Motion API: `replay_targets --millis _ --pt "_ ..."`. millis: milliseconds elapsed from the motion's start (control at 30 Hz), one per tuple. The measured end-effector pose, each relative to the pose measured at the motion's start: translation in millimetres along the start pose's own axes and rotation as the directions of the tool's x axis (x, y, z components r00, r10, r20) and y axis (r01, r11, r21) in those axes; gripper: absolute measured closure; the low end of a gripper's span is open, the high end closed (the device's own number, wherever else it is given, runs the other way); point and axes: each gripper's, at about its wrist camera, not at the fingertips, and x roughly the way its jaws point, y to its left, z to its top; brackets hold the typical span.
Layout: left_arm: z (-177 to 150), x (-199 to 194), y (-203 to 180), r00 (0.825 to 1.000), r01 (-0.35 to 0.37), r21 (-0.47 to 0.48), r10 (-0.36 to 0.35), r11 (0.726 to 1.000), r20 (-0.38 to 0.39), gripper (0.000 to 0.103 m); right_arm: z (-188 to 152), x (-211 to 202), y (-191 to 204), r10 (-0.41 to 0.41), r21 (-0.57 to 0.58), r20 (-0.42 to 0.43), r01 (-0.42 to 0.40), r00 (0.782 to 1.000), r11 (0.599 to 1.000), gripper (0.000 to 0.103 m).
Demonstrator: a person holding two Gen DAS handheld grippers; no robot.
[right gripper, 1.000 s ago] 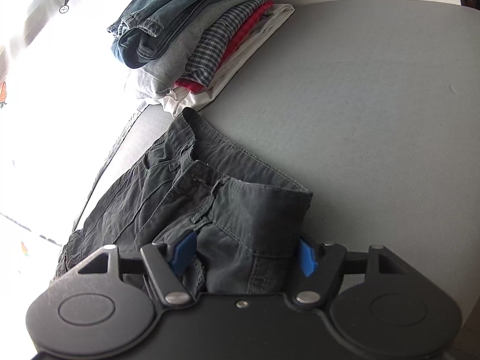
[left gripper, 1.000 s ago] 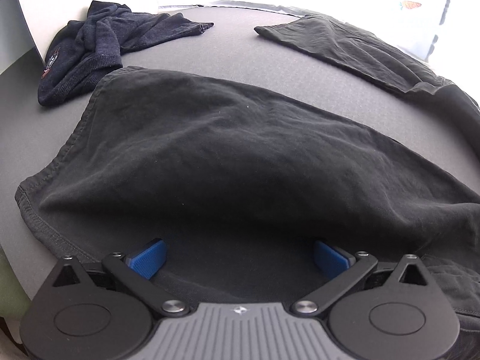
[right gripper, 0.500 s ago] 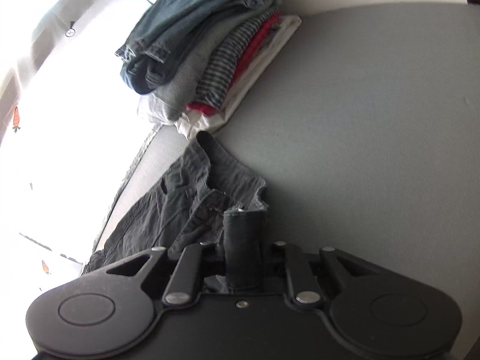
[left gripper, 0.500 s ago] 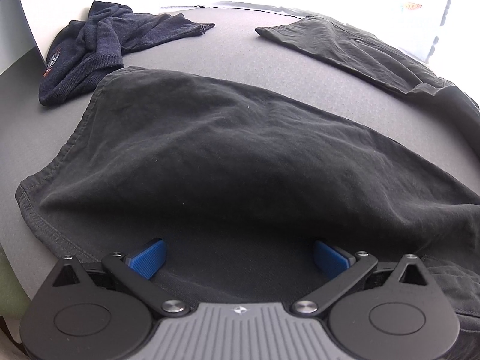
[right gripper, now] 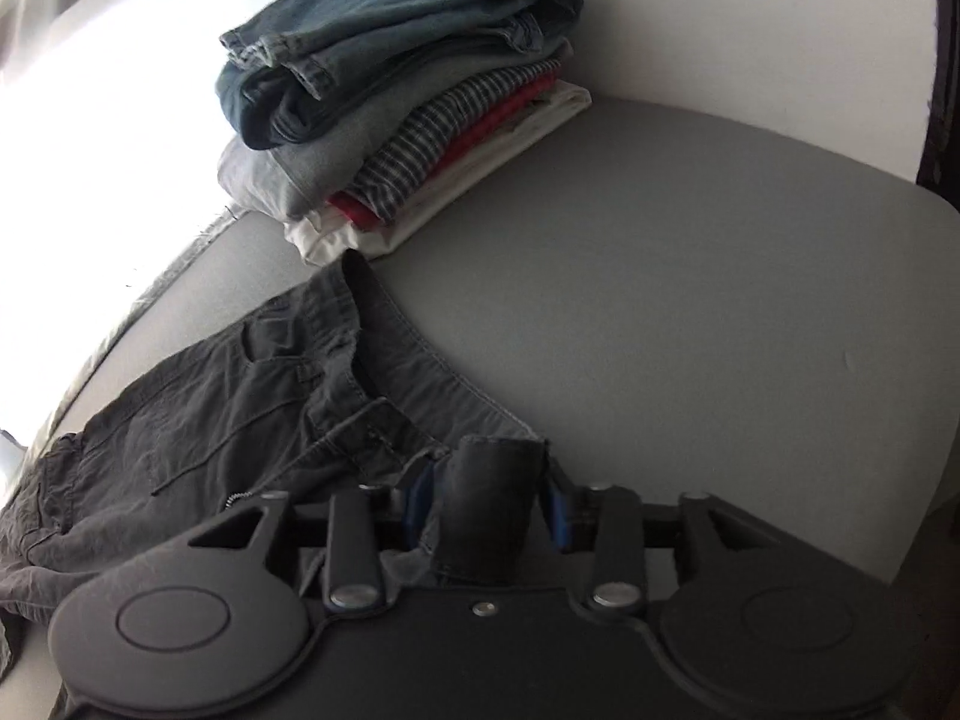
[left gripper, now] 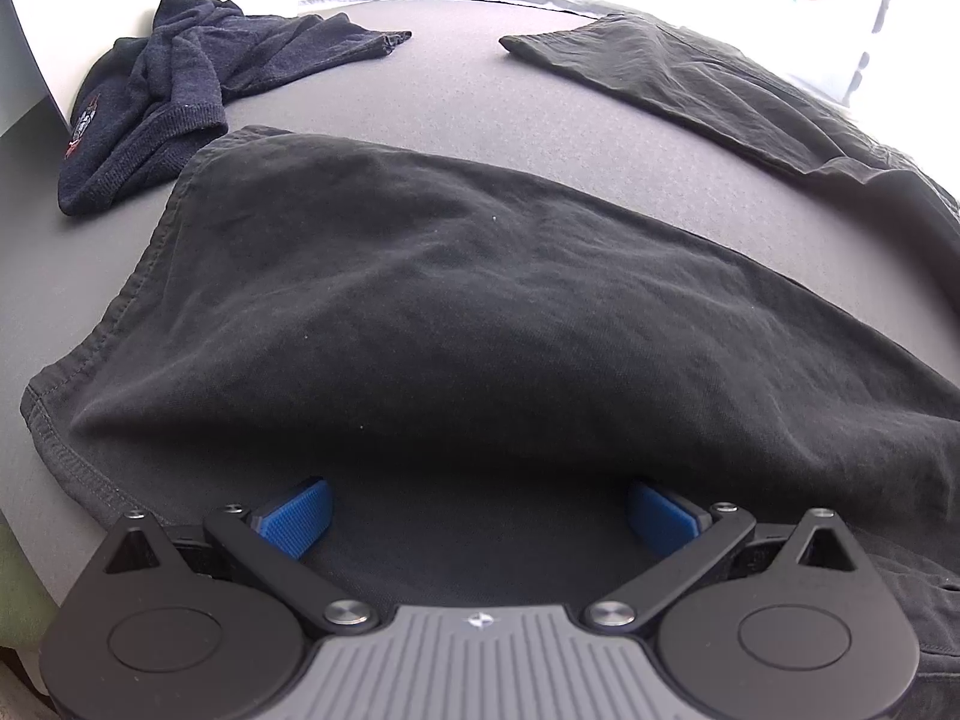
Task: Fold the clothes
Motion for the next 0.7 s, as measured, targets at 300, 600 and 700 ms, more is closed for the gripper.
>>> replay_targets --millis 300,600,700 --pt "7.5 3.1 -0.8 0.999 0.001 0.006 -0.001 1.000 -0.054 0.000 22.6 -59.6 24.3 0.642 0.230 0.188 -0.669 0.743 0.707 0.000" --pt "23.1 9.0 1.4 0.990 0.045 0.062 -0.036 0.997 -0.137 0.000 6.1 -50.3 98.2 0.689 0.243 0.168 -0.707 0.705 0.664 0.000" --pt "32.4 5.8 13.5 0.987 0.096 0.030 -0.091 0.995 -0.130 0.001 -1.0 -44.4 119.4 0.689 0.248 0.155 -0.703 0.708 0.666 0.000"
